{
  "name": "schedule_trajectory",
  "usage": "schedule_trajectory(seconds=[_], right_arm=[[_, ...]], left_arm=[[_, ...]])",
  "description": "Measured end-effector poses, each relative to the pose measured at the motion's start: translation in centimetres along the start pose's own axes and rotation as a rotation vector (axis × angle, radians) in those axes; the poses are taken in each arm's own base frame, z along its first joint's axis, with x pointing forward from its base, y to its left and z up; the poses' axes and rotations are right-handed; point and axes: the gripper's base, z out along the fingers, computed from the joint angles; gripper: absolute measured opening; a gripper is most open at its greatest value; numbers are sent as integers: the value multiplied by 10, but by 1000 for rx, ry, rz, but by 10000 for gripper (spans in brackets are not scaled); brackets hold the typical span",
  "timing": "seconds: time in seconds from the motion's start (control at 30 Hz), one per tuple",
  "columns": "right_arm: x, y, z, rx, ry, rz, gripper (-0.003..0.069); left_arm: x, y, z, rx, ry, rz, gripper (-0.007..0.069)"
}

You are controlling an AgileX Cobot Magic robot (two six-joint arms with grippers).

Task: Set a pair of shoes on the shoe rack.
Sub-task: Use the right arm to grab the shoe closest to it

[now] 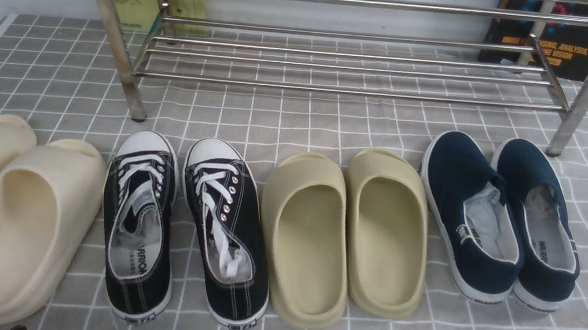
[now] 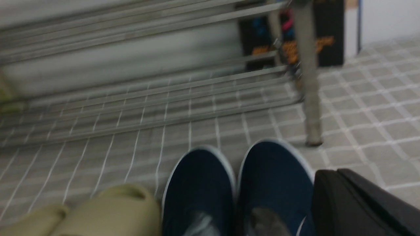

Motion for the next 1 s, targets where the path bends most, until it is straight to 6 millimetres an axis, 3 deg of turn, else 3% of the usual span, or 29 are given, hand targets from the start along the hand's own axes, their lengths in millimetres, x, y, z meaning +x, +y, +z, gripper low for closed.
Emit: schedule_trajectory(seconds=[0.03, 0.17, 0.23, 0.37, 0.53, 0.67, 0.87, 0.93, 1.0], right_arm=[[0, 0, 2, 2, 12, -5, 2], [0, 36, 43, -2, 359, -178, 18], [1, 45, 52, 47, 505, -215, 34], [2, 65, 77, 116, 774, -297, 125], [10, 87, 100, 26, 826, -255, 258], [29, 98, 118, -50, 850, -211, 363], [54, 99, 142, -63, 864, -183, 374], [61, 98, 148, -62, 866, -178, 360], [72, 97, 157, -57, 872, -184, 293]], left_arm=[[0, 0, 0, 0, 0, 0, 239], [0, 0, 0, 0, 0, 0, 239], [0, 0, 0, 0, 0, 0, 239], [0, 0, 0, 0, 0, 0, 239], [0, 0, 0, 0, 0, 0, 239], [0, 0, 0, 0, 0, 0, 239], [0, 0, 0, 0, 0, 0, 239], [0, 0, 0, 0, 0, 0, 239], [0, 0, 0, 0, 0, 0, 239]])
